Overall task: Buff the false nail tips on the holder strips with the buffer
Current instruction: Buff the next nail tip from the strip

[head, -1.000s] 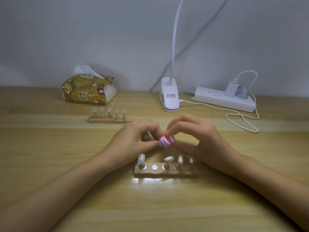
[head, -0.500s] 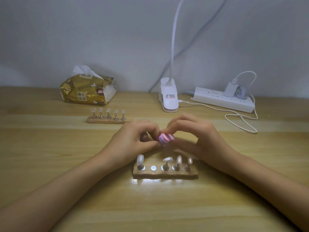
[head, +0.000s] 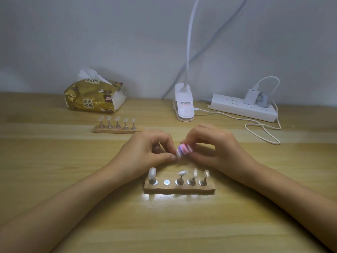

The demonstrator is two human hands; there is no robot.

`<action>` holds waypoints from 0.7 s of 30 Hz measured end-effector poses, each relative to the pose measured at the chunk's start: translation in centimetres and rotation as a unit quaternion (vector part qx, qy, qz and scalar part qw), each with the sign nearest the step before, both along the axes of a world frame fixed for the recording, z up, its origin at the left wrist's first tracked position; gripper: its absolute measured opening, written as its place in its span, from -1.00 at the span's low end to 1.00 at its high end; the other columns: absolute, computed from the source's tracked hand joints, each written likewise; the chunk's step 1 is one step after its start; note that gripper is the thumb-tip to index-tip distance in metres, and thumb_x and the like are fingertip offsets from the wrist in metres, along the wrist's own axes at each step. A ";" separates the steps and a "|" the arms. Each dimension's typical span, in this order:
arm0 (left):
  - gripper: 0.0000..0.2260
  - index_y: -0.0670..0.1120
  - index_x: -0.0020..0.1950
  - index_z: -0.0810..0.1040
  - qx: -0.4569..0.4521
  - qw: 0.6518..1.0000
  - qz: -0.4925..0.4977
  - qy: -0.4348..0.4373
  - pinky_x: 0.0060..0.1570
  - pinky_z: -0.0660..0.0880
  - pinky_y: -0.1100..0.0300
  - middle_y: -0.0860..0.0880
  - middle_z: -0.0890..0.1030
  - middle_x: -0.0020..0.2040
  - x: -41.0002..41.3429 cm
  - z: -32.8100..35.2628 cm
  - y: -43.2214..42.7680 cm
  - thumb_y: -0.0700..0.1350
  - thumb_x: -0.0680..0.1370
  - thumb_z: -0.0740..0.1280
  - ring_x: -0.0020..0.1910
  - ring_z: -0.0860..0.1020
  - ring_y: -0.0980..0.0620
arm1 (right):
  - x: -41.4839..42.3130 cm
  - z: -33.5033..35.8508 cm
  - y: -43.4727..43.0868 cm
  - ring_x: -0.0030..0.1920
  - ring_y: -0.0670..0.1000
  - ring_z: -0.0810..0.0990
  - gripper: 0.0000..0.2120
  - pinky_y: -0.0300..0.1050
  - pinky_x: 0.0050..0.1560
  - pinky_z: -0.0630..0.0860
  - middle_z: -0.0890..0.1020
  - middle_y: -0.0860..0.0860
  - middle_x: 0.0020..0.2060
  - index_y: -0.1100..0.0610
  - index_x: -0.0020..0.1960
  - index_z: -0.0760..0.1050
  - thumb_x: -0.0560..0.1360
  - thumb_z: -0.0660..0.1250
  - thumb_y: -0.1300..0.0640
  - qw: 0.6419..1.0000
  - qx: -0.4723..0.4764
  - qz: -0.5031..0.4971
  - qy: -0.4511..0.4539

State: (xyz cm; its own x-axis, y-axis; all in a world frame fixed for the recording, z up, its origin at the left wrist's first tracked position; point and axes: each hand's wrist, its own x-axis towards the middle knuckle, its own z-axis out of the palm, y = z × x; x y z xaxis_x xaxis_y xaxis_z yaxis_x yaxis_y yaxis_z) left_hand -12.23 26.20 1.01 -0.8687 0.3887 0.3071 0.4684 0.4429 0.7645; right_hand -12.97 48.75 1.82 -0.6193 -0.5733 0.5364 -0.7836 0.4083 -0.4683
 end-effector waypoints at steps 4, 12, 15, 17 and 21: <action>-0.84 0.04 -0.28 0.63 -0.009 1.000 0.014 0.009 -0.25 0.43 0.22 0.16 0.61 -0.25 0.1 0.2 0.1 -0.16 0.41 0.55 -0.34 0.48 0.16 | 0.2 0.0 -0.1 -0.10 0.03 0.62 -0.89 -0.06 -0.03 0.58 0.61 0.03 -0.12 0.22 -0.08 0.60 0.47 0.50 0.35 0.999 0.007 0.018 0.028; -0.89 0.05 -0.19 0.68 0.042 0.997 0.013 -0.059 -0.28 0.39 0.36 0.12 0.67 -0.25 0.2 0.6 -0.2 -0.17 0.43 0.52 -0.36 0.45 0.17 | 0.4 0.1 0.2 -0.07 0.04 0.64 -0.92 0.02 0.04 0.60 0.63 0.00 -0.11 0.20 -0.04 0.61 0.50 0.48 0.29 0.999 -0.027 -0.018 -0.032; -0.93 0.06 -0.19 0.69 0.078 0.993 0.019 -0.087 -0.38 0.31 0.43 0.18 0.53 -0.39 0.2 0.9 -0.3 -0.10 0.40 0.54 -0.43 0.37 0.21 | 0.8 0.2 -0.3 -0.03 0.03 0.66 -0.92 -0.01 0.07 0.62 0.65 -0.02 -0.11 0.17 -0.01 0.63 0.50 0.48 0.22 0.996 -0.058 -0.023 -0.059; -0.91 0.04 -0.22 0.68 0.100 0.990 0.014 -0.099 -0.45 0.27 0.49 0.20 0.49 -0.43 0.4 1.2 -0.2 -0.04 0.35 0.55 -0.47 0.35 0.24 | 1.1 0.4 -0.5 -0.01 0.02 0.67 -0.89 -0.04 0.10 0.62 0.66 -0.04 -0.10 0.14 0.00 0.63 0.50 0.47 0.15 0.991 -0.089 -0.025 -0.091; -0.89 0.01 -0.26 0.64 0.112 0.990 0.008 -0.088 -0.45 0.31 0.49 0.21 0.57 -0.36 0.3 1.4 -0.2 -0.09 0.34 0.56 -0.39 0.43 0.24 | 1.2 0.4 -0.9 -0.01 0.03 0.71 -0.86 -0.05 0.13 0.62 0.71 0.00 -0.07 0.17 0.02 0.63 0.48 0.50 0.28 0.982 -0.123 -0.021 -0.143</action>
